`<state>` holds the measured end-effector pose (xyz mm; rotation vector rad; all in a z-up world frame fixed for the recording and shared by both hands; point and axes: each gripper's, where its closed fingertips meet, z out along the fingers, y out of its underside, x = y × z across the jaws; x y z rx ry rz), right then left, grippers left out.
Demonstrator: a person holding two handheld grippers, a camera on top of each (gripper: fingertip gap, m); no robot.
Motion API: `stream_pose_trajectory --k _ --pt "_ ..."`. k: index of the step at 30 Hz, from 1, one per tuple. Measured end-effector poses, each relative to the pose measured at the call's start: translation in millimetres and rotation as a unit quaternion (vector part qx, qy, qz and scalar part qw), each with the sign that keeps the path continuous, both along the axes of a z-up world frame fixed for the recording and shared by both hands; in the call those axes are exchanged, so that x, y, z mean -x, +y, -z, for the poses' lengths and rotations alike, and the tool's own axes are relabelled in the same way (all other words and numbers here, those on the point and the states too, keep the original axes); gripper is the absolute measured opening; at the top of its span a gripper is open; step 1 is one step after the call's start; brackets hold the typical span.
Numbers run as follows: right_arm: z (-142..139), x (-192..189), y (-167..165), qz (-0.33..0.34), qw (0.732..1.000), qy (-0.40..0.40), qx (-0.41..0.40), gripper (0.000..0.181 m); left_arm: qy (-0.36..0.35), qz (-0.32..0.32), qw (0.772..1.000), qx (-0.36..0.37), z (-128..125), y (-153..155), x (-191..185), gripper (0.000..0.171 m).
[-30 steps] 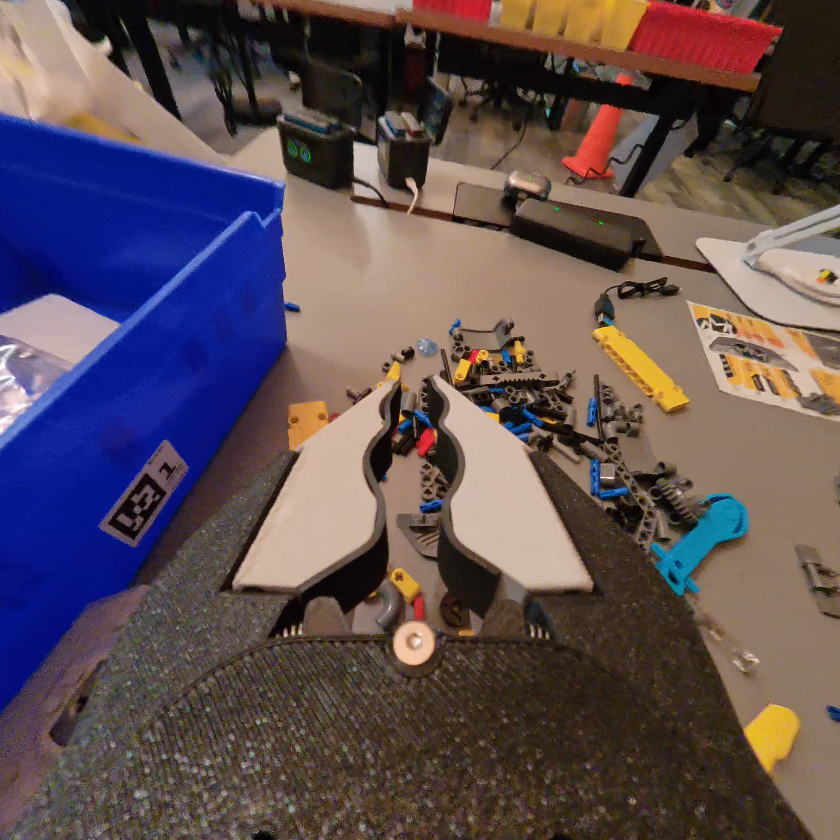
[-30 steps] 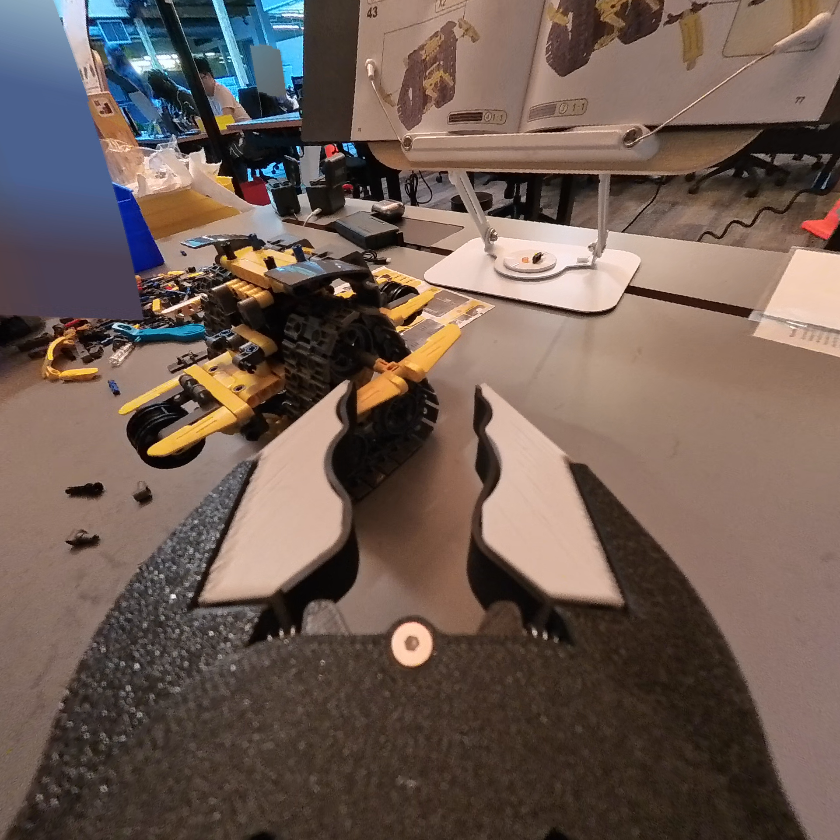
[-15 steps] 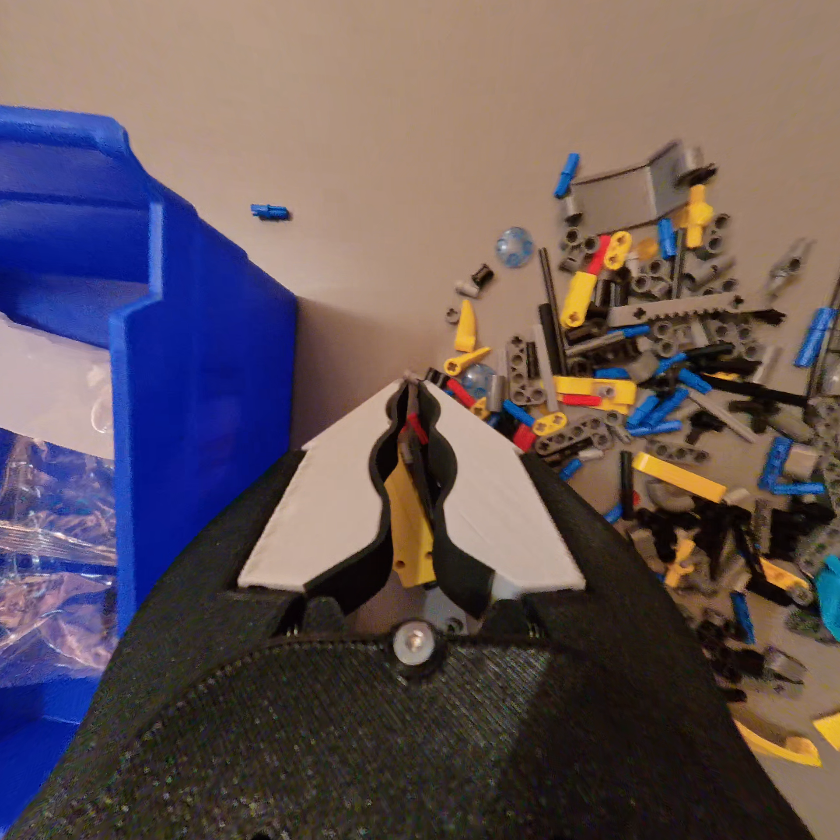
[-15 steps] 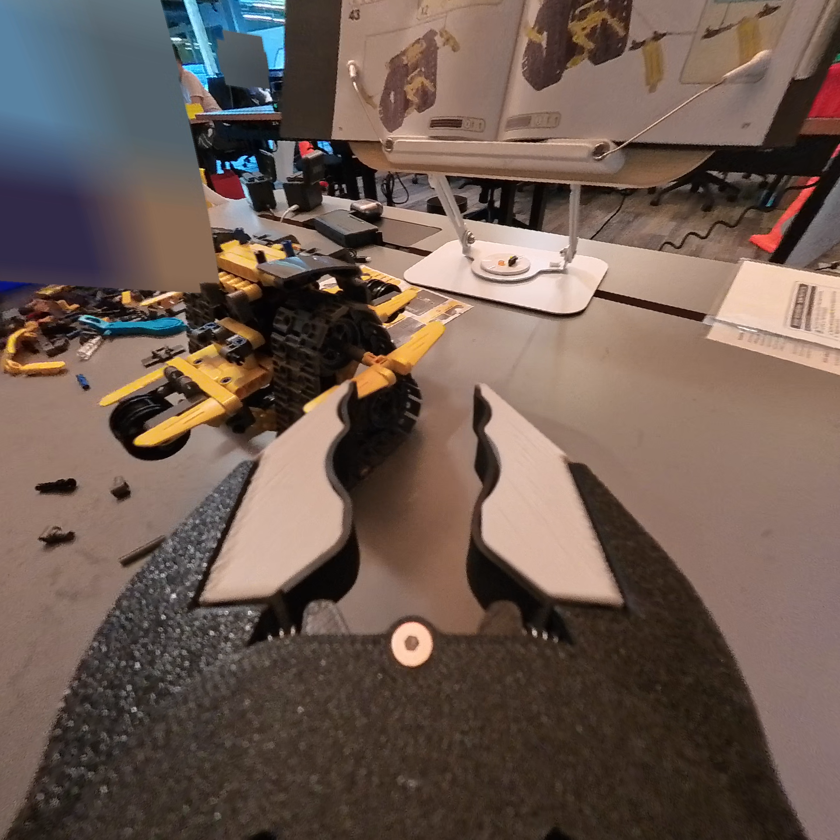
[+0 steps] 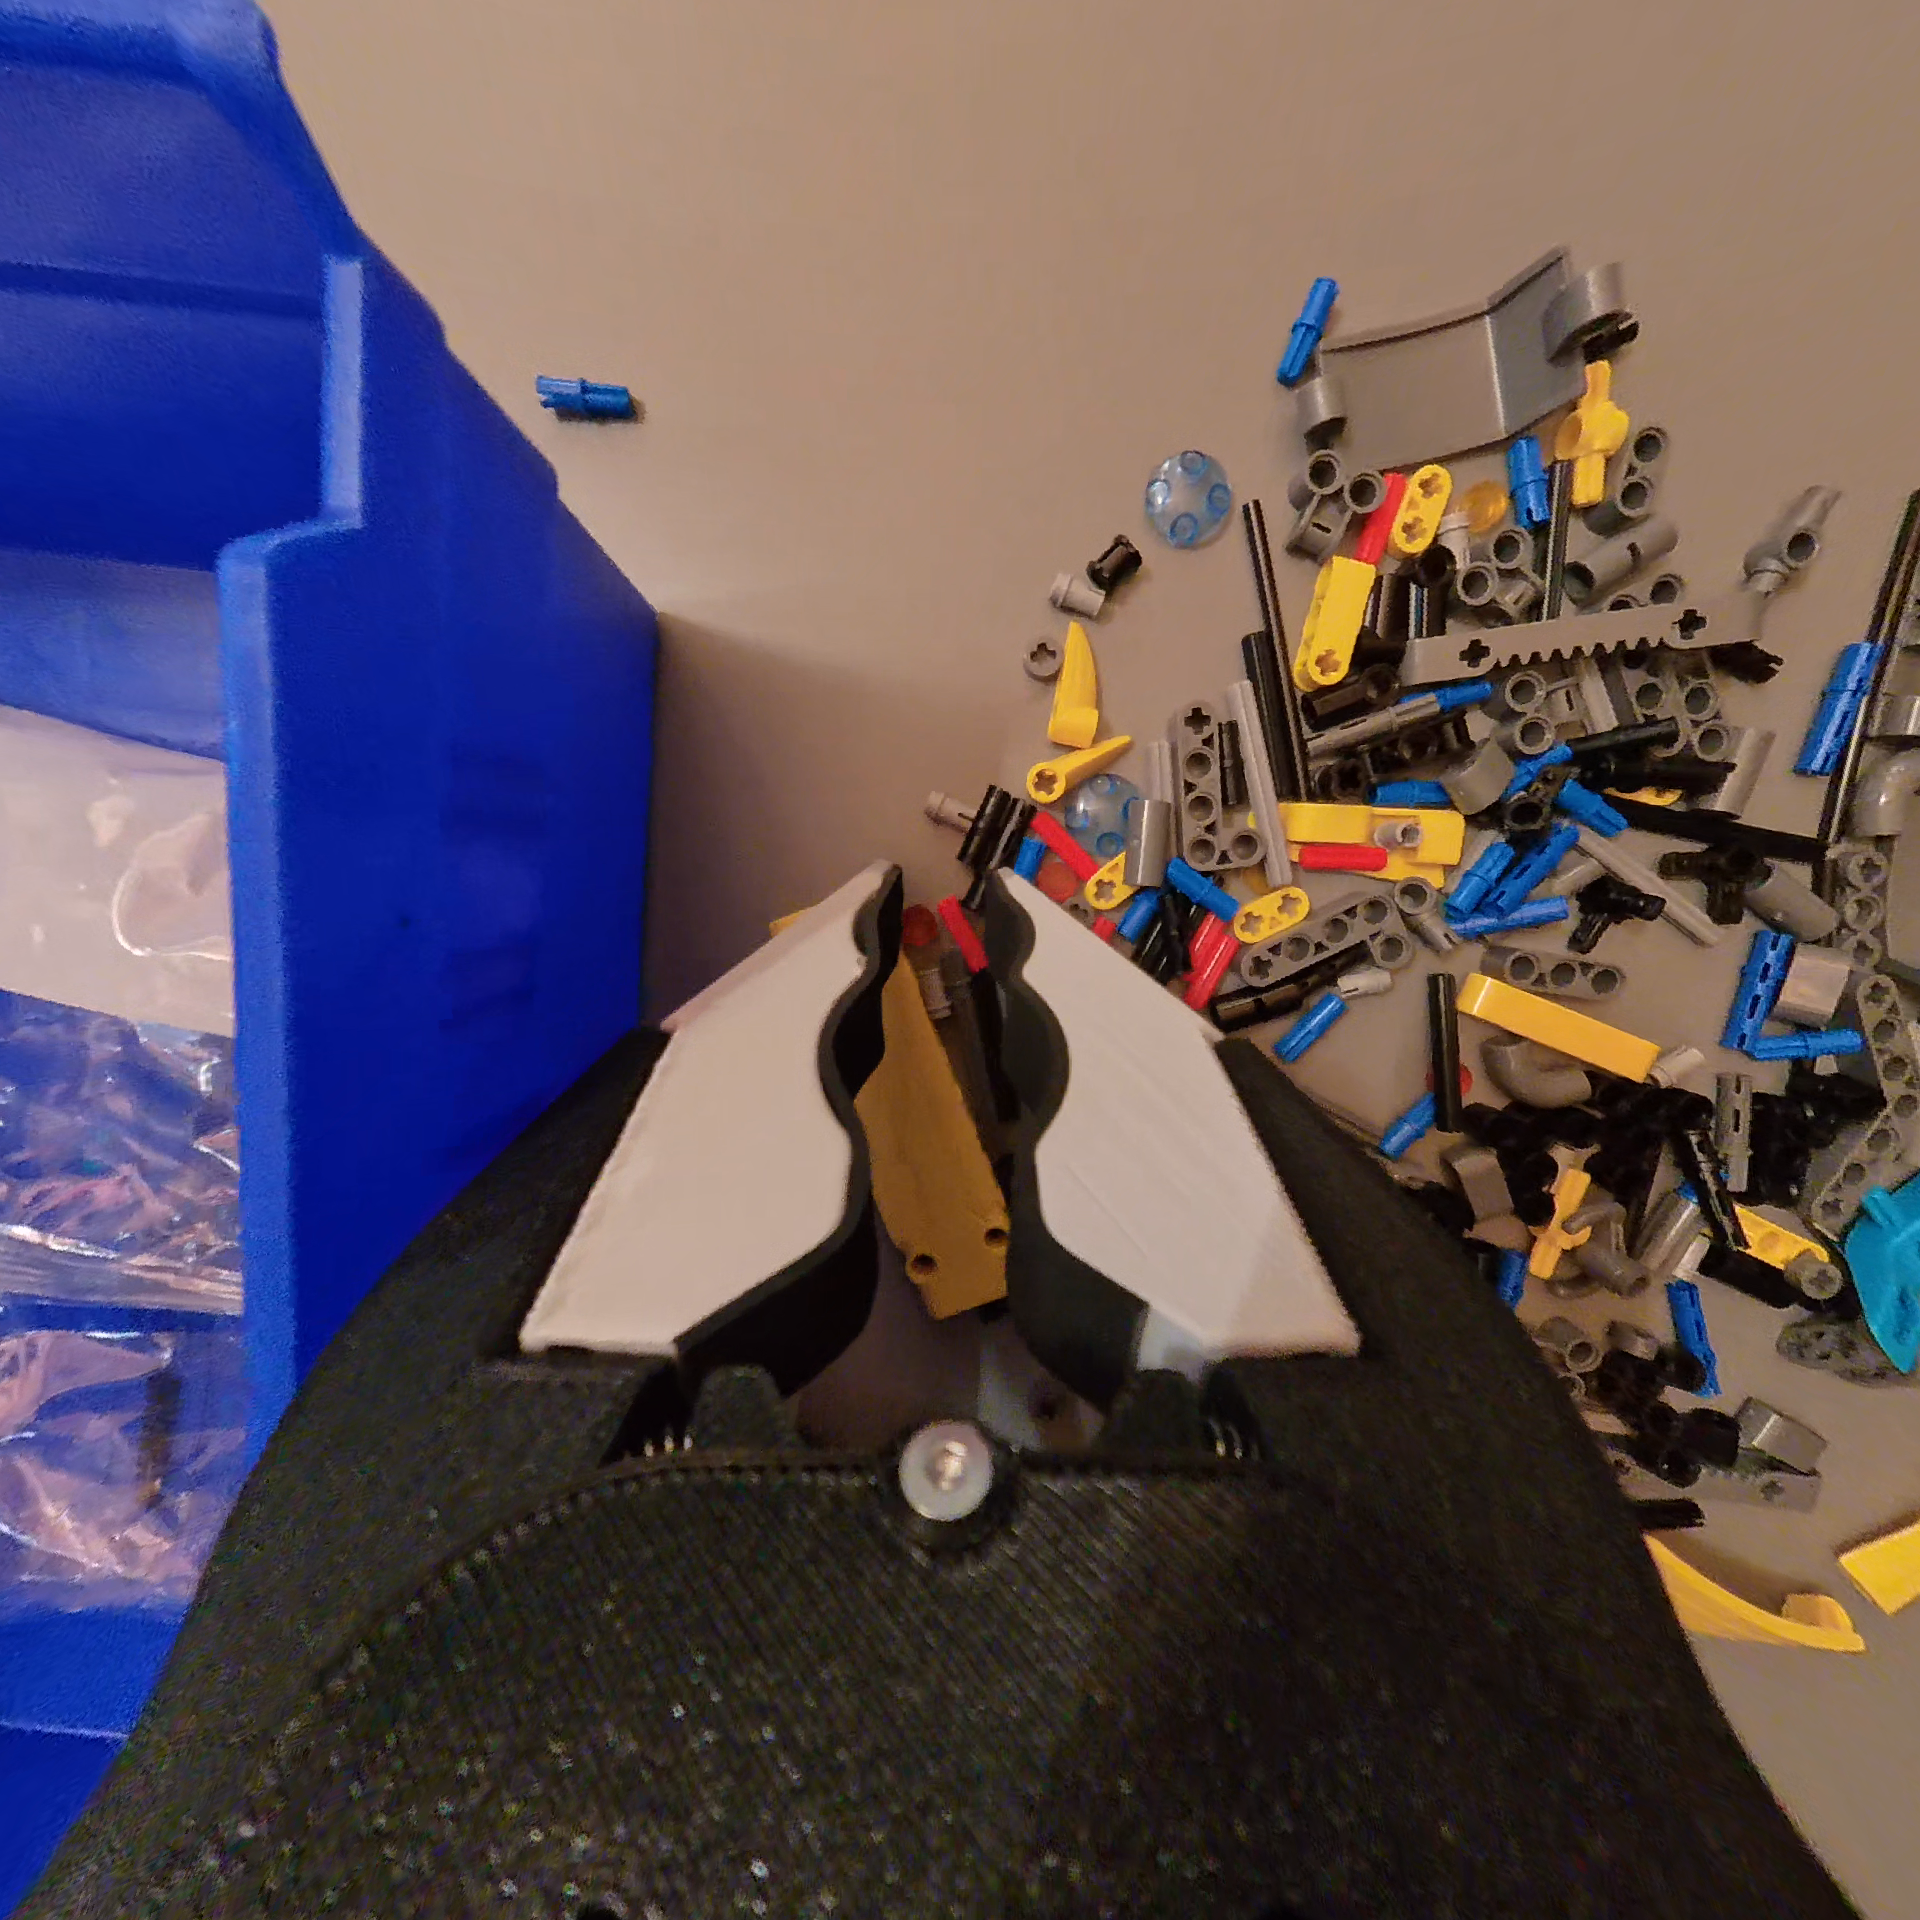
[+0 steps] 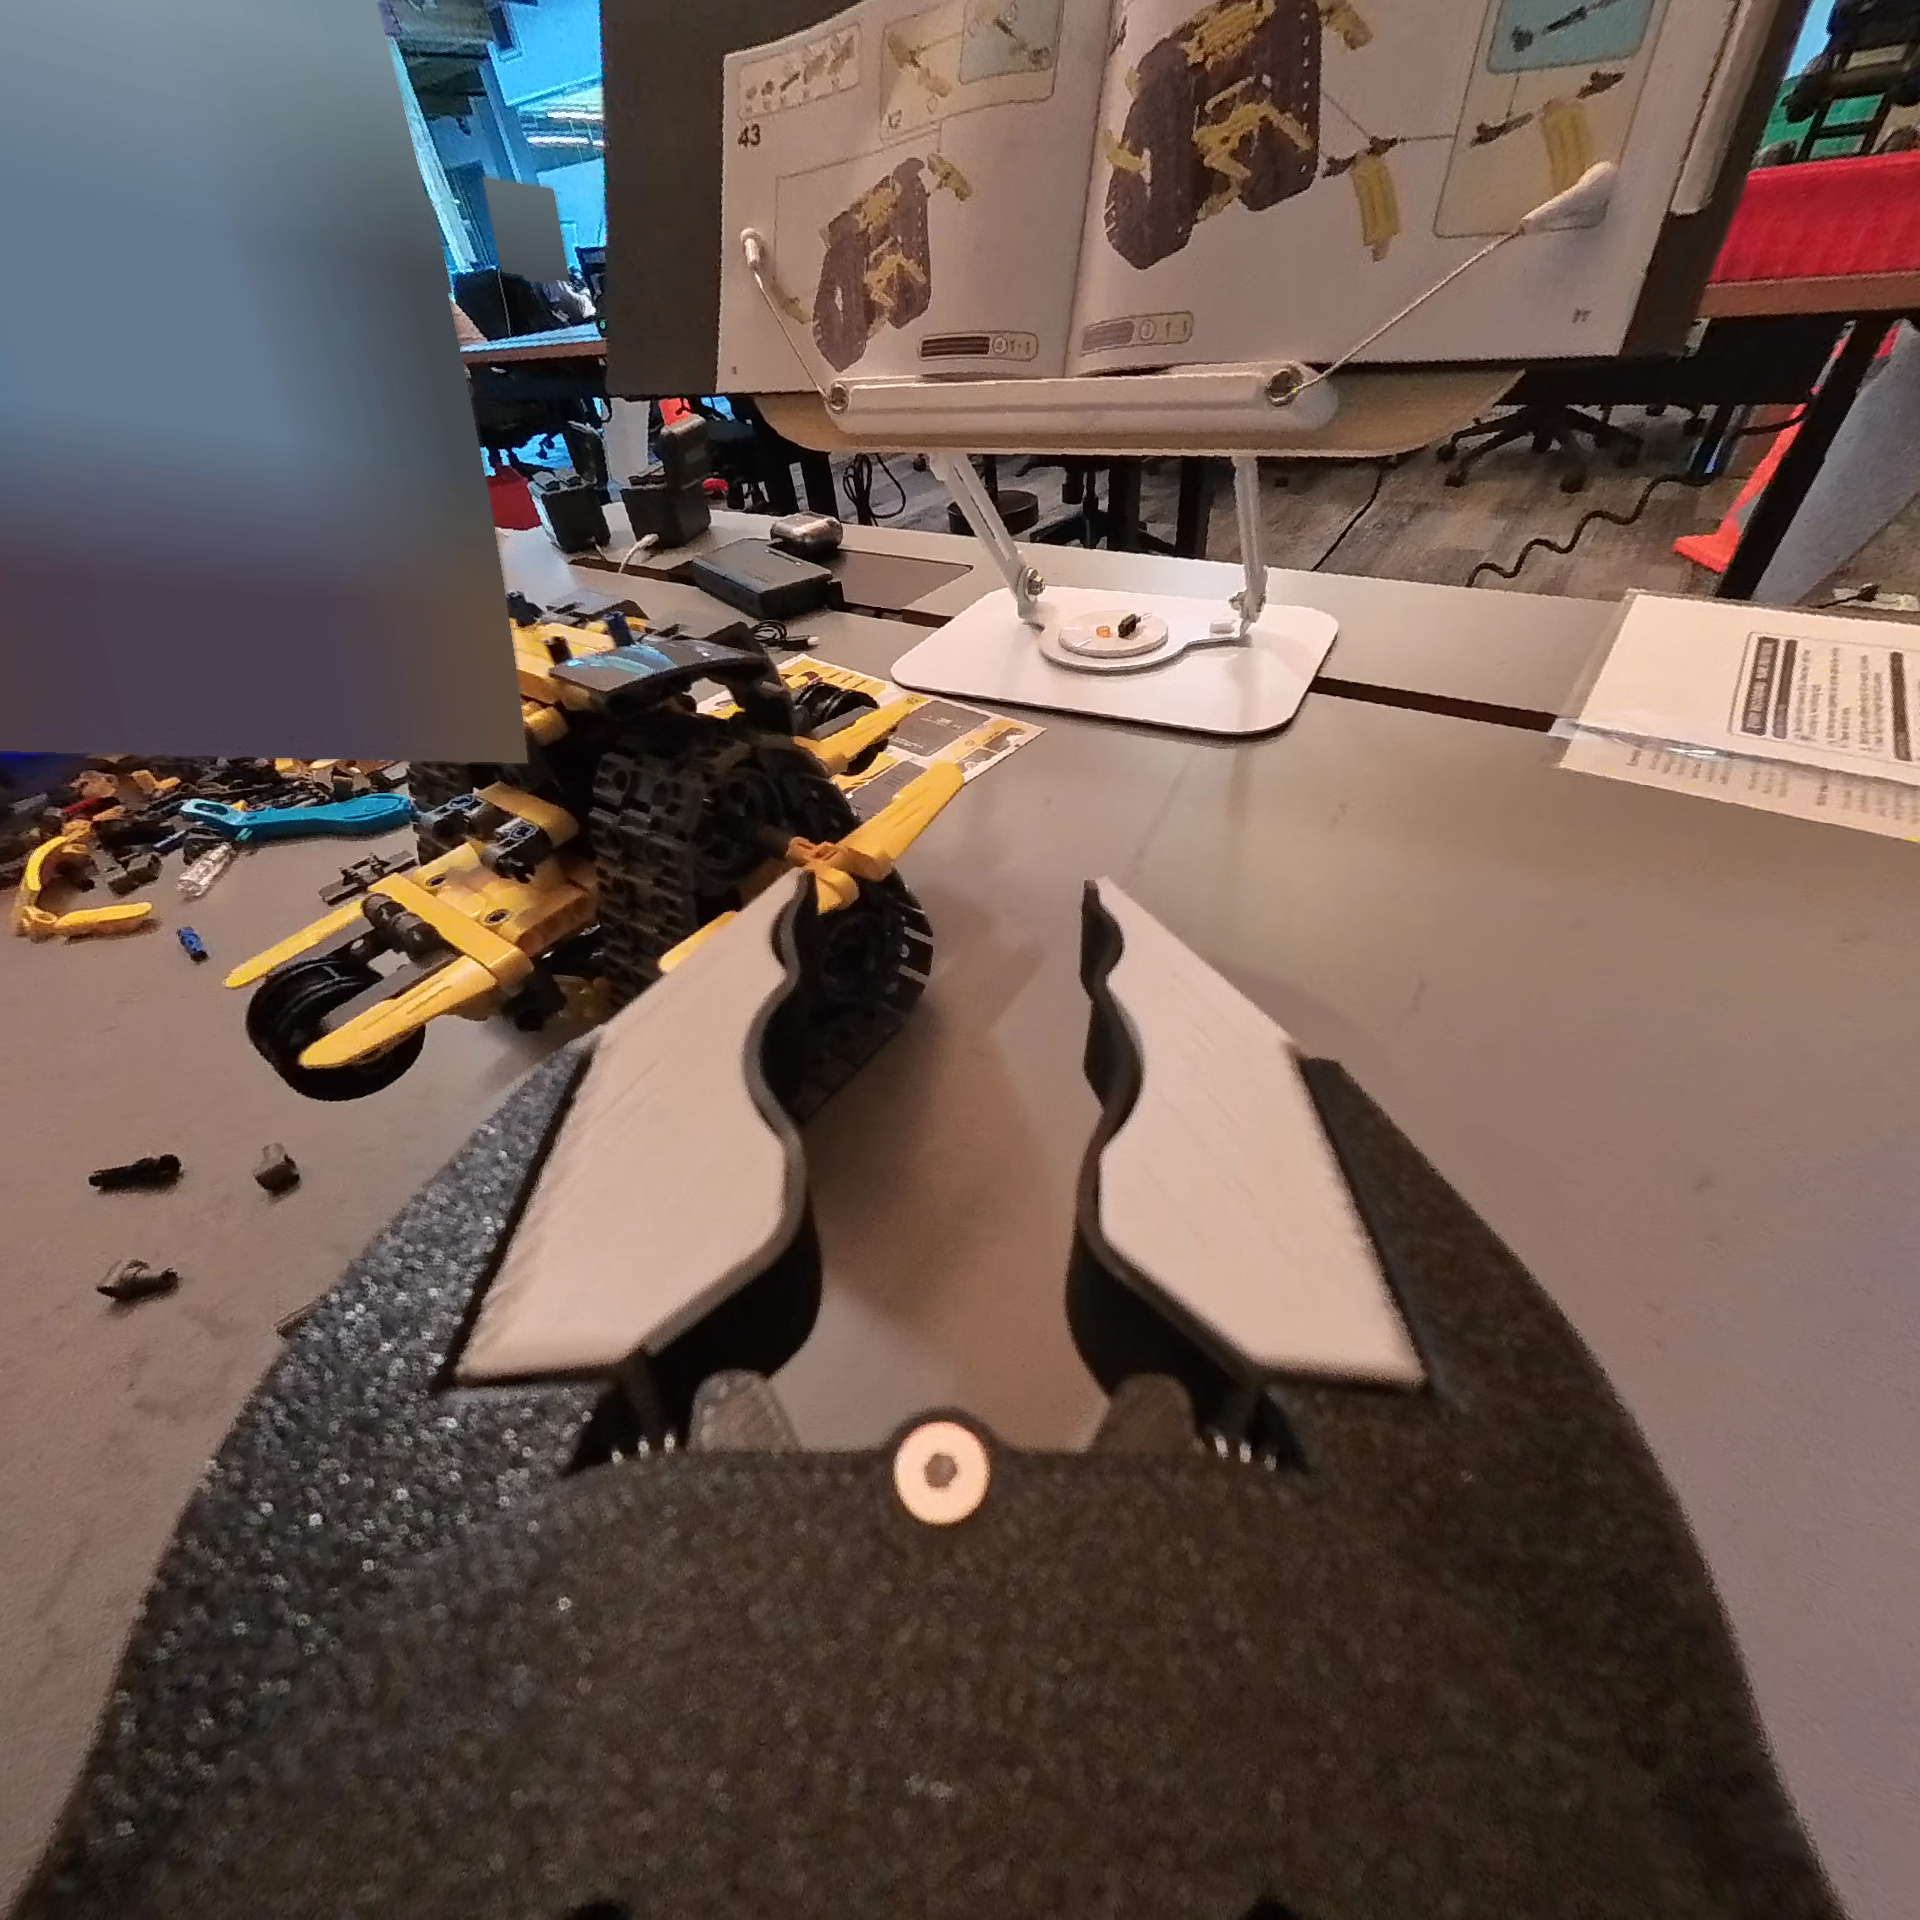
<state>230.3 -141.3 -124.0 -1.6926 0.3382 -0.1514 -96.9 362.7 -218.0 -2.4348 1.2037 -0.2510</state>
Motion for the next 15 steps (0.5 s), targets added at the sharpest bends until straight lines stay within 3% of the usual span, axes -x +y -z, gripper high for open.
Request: stream_pose_trajectory --k 15 --pt "-2 0 -1 0.003 1.0 -0.007 -0.001 0.05 0.002 0.022 0.999 0.024 8 -11 -4 0.005"
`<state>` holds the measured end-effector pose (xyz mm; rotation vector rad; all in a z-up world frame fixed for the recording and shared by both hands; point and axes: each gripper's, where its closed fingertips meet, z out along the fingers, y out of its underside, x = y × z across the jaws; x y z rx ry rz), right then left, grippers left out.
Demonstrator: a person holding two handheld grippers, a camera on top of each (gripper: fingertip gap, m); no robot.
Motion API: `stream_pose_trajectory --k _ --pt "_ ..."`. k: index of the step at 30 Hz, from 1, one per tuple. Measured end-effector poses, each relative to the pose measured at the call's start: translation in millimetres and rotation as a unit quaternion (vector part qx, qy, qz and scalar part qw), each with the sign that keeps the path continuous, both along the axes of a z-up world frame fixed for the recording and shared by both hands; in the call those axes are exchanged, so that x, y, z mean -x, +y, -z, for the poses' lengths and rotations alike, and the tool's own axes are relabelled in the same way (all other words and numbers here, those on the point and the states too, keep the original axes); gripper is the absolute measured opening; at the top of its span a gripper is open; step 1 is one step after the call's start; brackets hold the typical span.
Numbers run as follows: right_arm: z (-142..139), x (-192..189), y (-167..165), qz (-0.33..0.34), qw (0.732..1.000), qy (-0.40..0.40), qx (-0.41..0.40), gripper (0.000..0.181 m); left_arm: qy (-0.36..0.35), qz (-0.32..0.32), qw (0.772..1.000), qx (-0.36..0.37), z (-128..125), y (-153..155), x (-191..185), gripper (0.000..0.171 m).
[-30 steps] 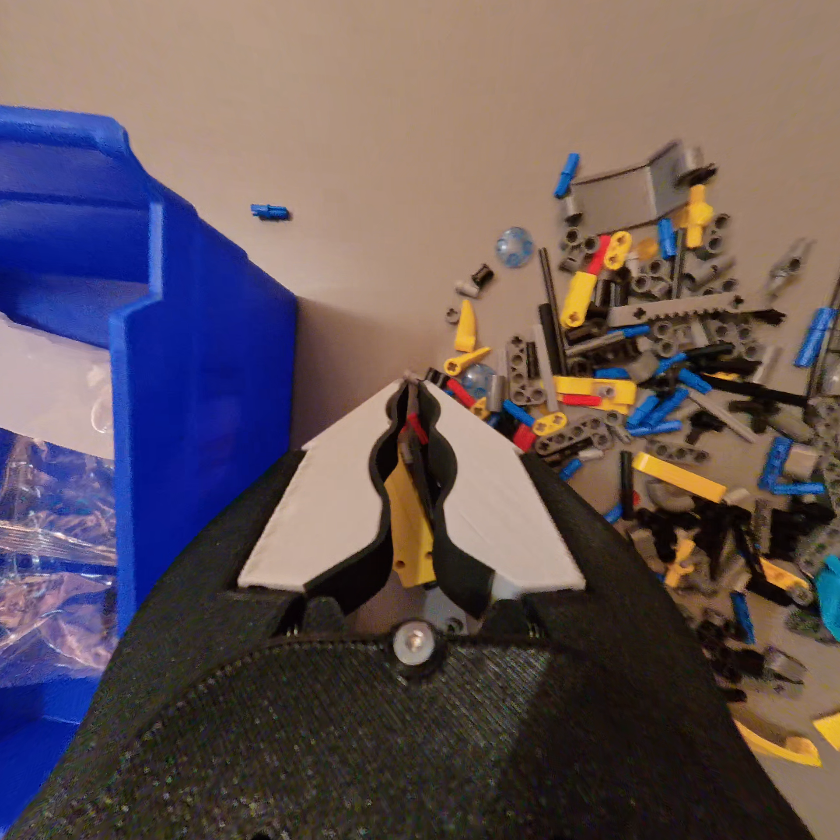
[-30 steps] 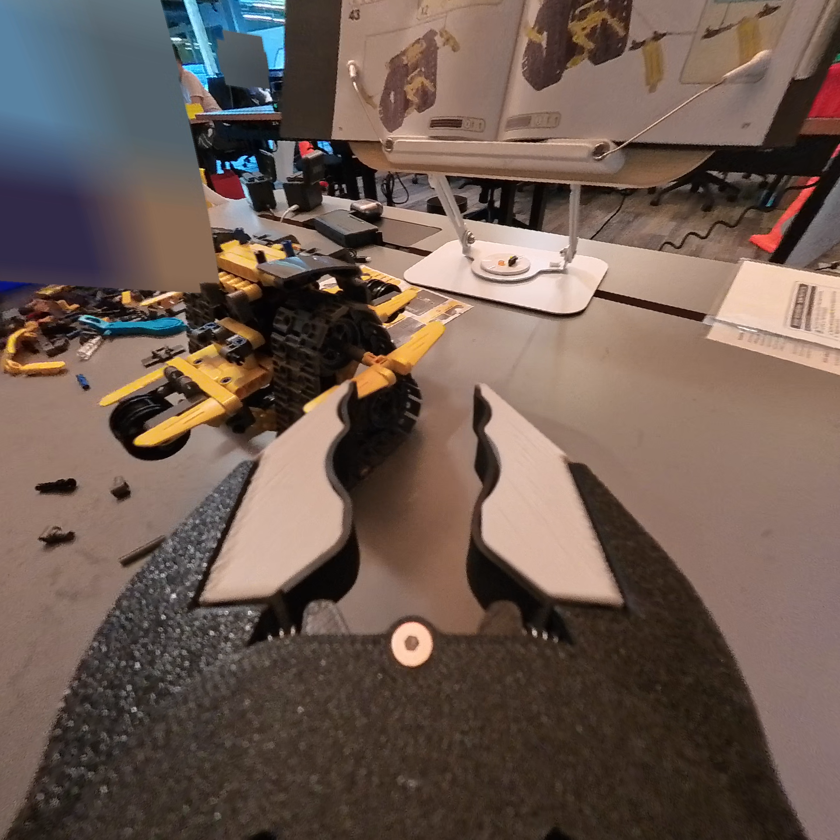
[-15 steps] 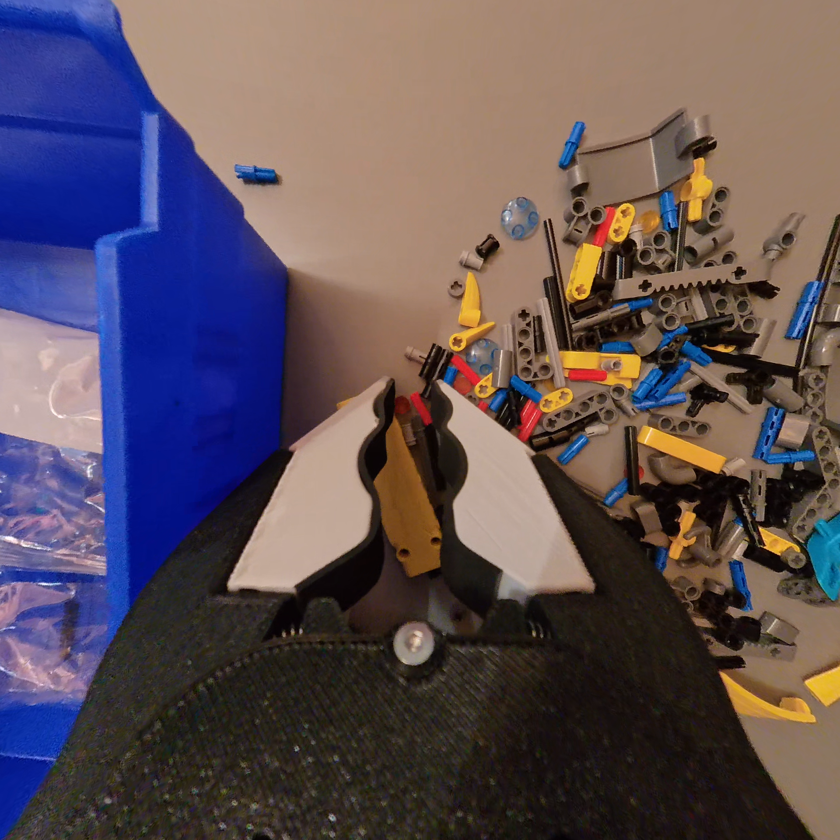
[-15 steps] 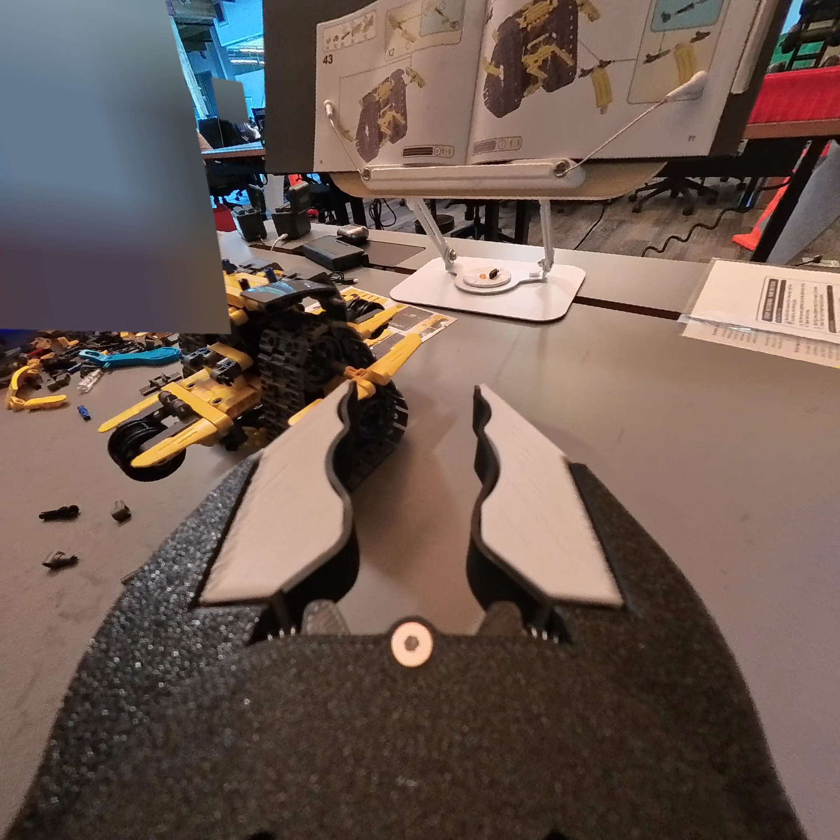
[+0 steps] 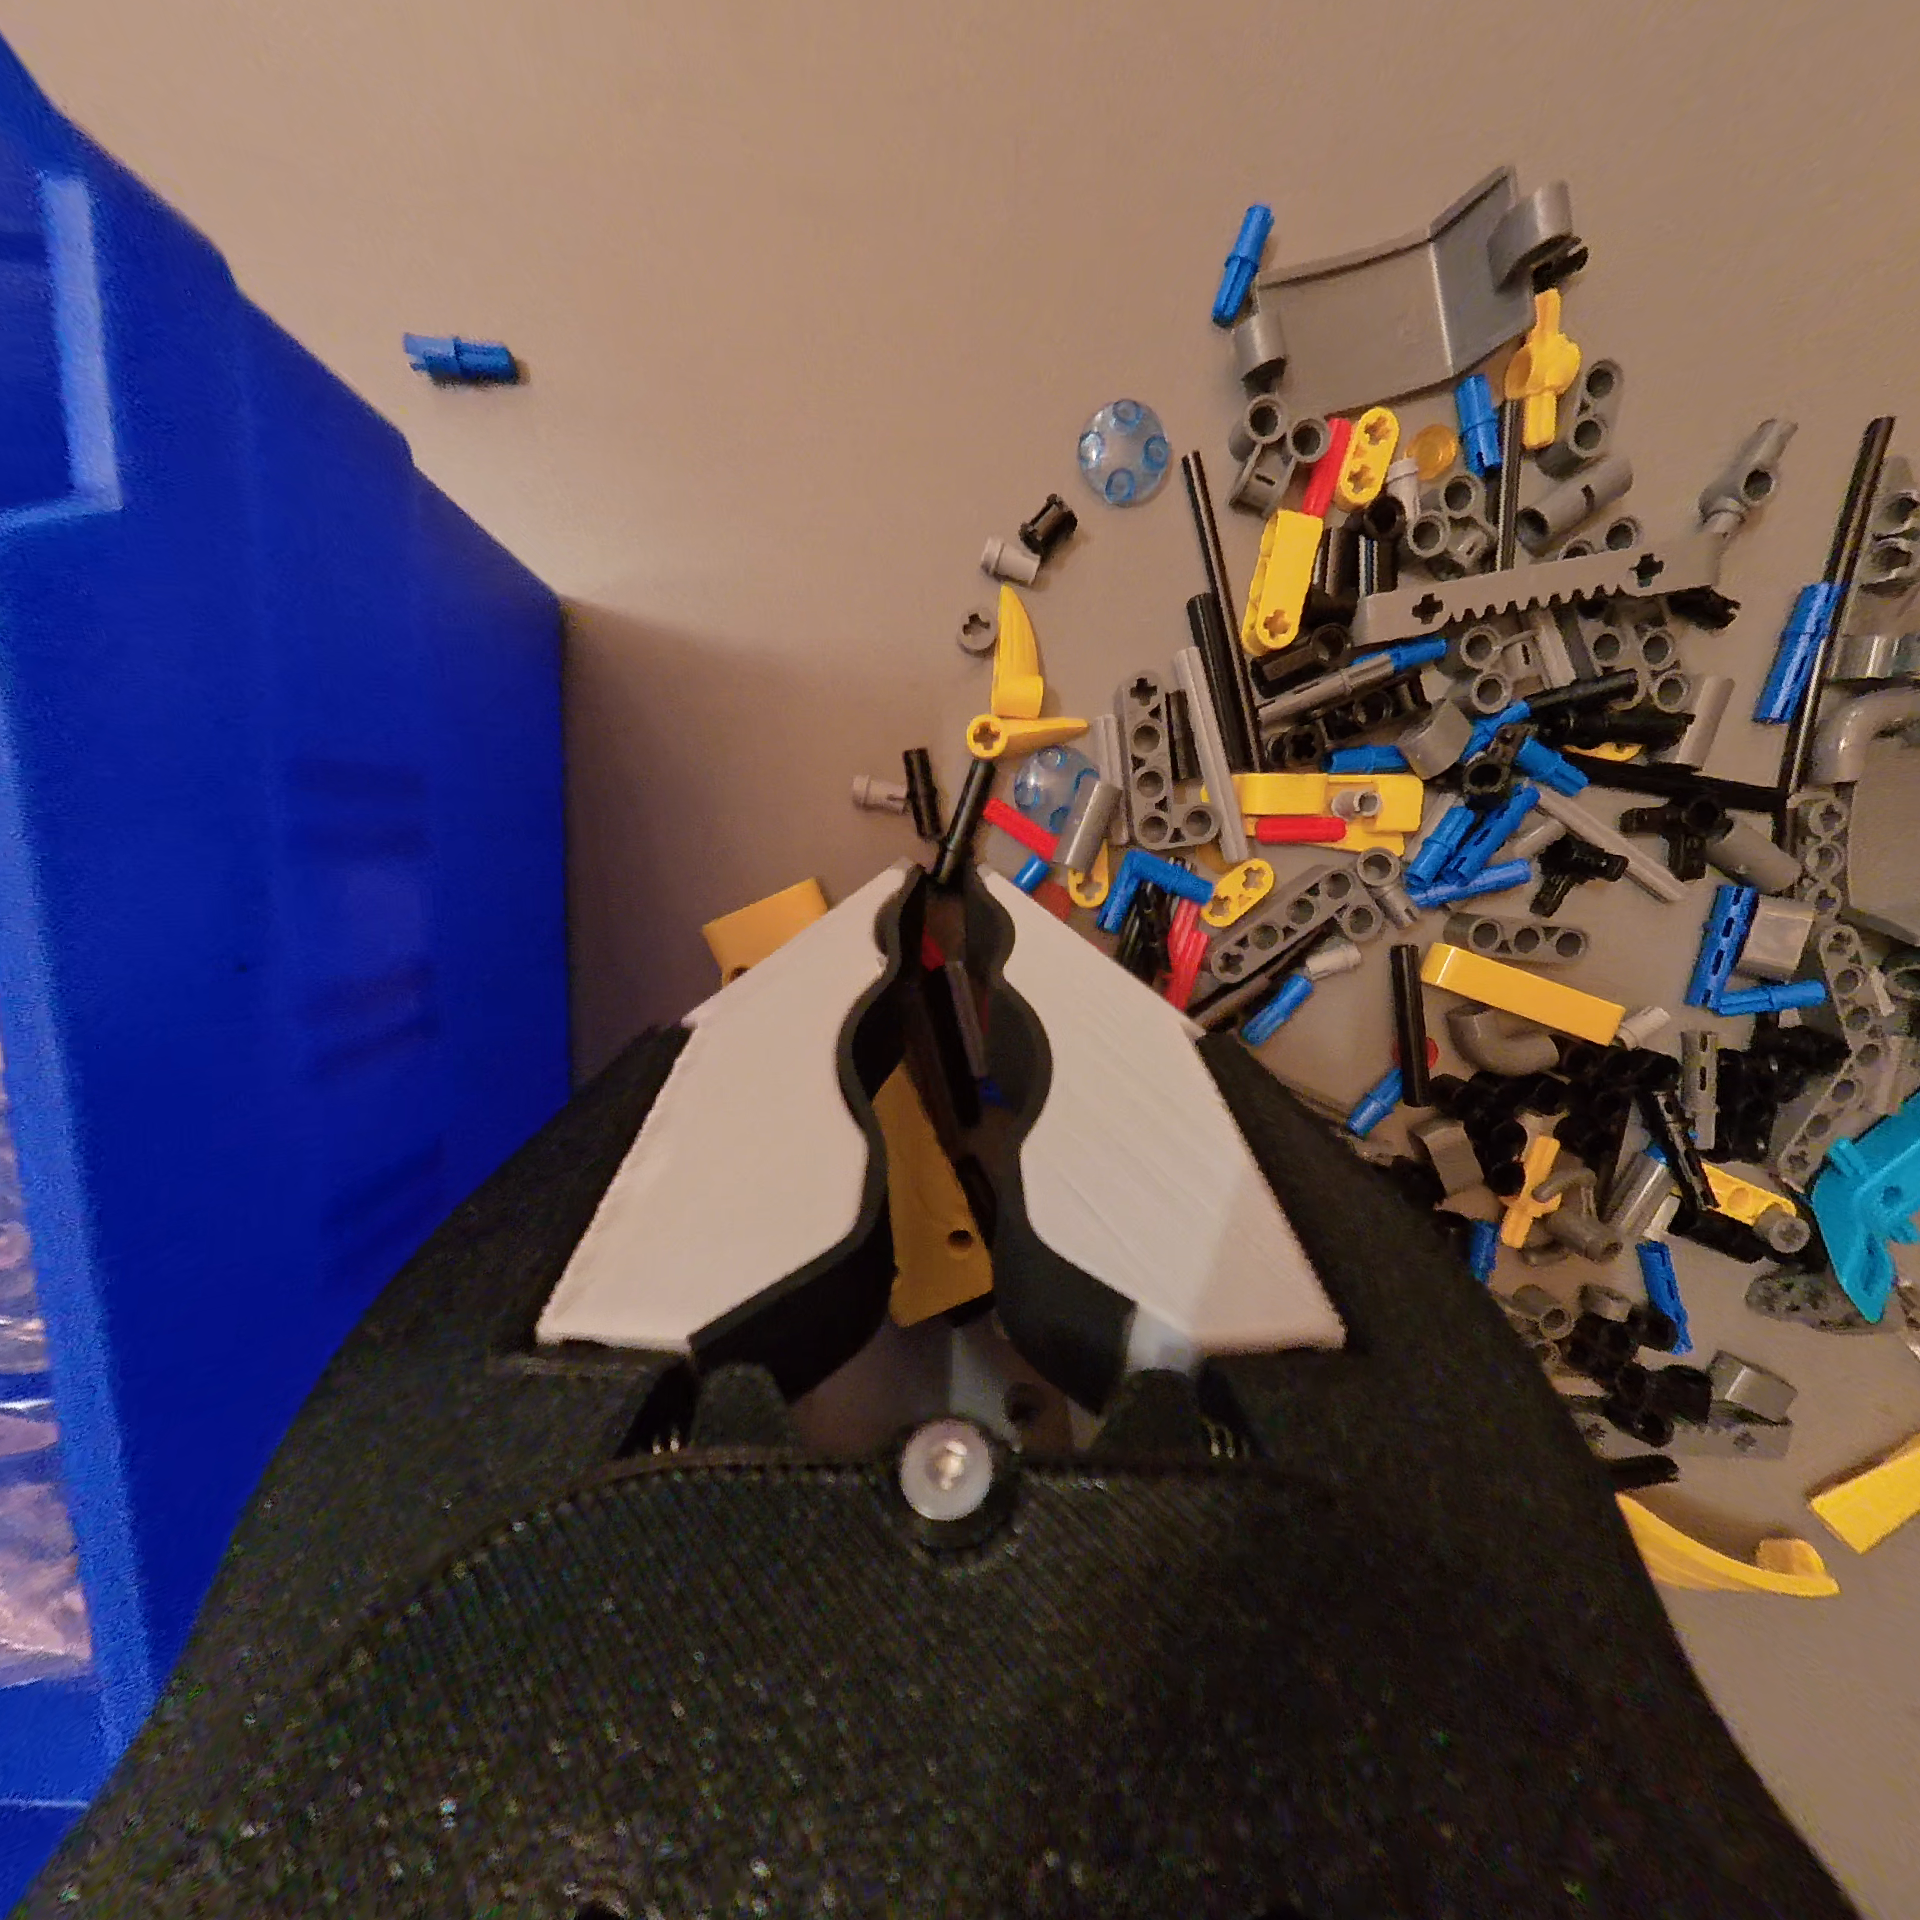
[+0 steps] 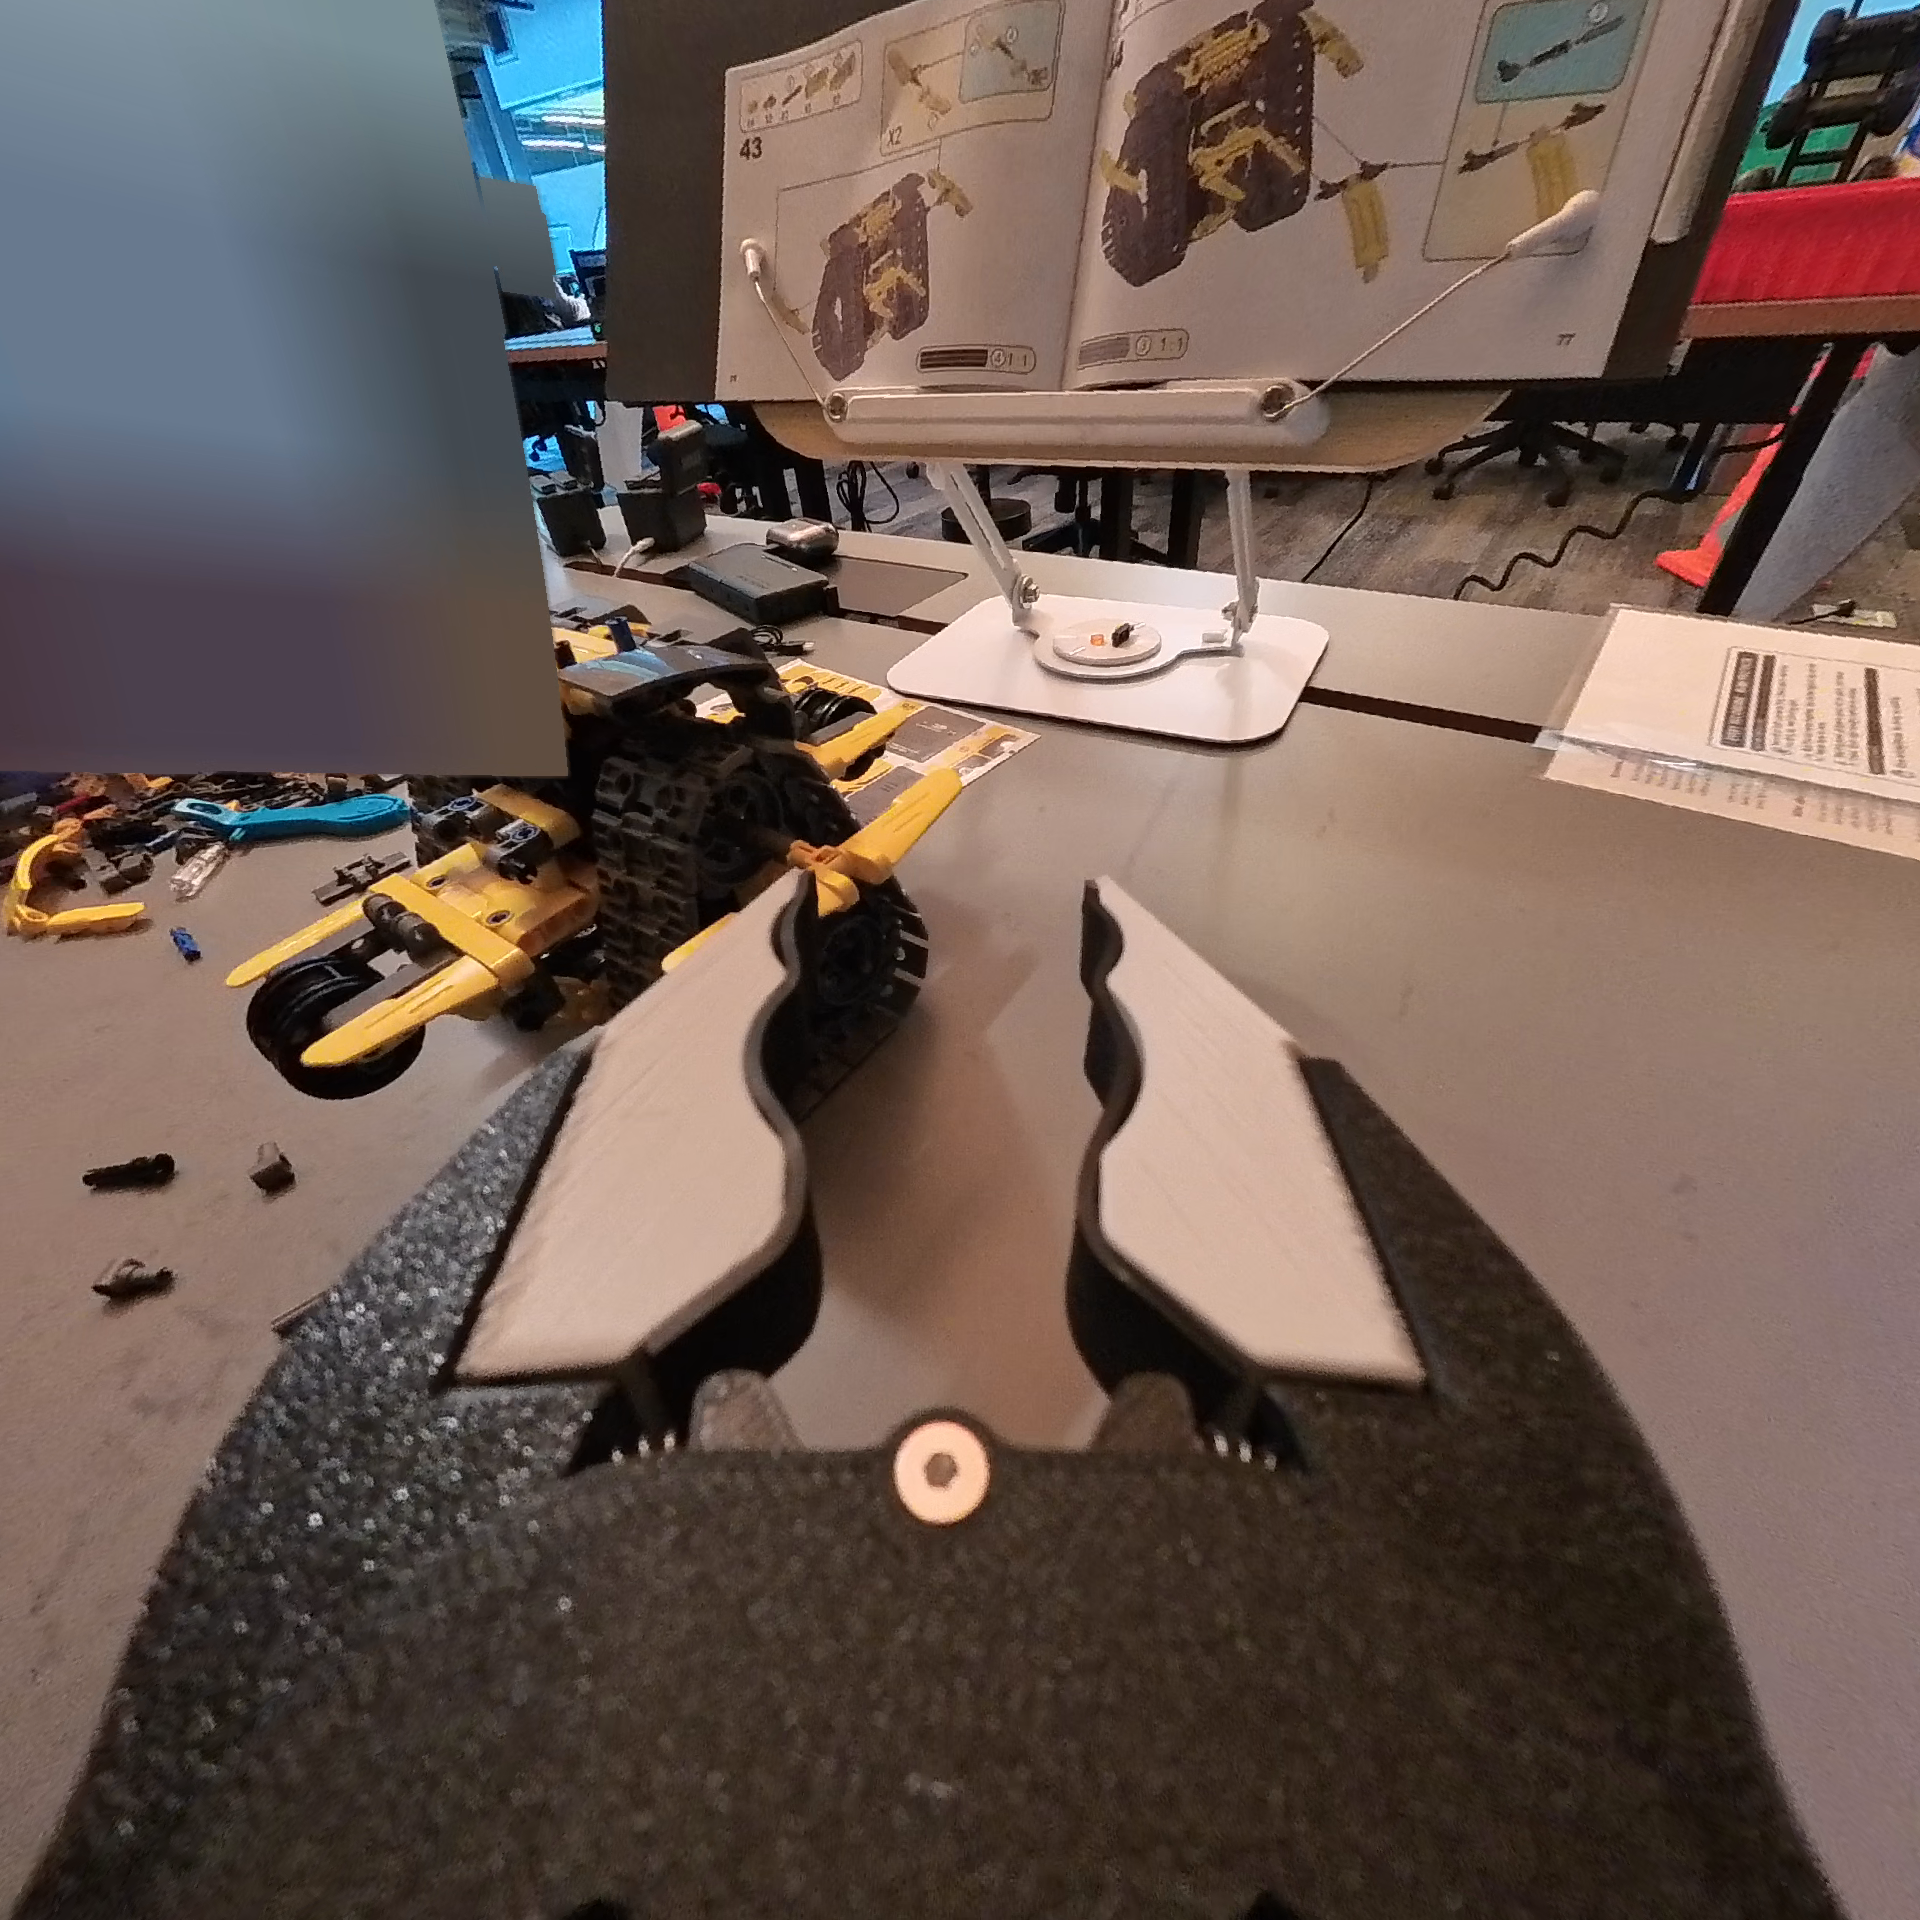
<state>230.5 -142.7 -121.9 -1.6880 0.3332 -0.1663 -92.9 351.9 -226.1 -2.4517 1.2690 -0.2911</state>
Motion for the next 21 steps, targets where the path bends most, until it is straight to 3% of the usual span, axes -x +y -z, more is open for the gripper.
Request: stream_pose_trajectory --k 7,13,17,21 --pt "-1 -1 0 0.0 1.0 0.002 -0.002 0.05 0.009 0.029 0.999 -0.032 -5 -2 -1 0.004" --pt "-4 0 0 -0.001 1.0 -0.001 -0.008 0.05 -0.014 0.044 0.997 -0.066 -34 -16 -3 0.004" --pt "-11 5 -2 -0.007 1.0 -0.006 -0.019 0.047 -0.069 0.096 0.989 -0.089 -67 -65 -24 0.004" --pt "-22 15 -5 -0.03 0.998 -0.004 -0.048 0.045 -0.122 0.197 0.967 -0.108 -88 -154 -61 0.004"
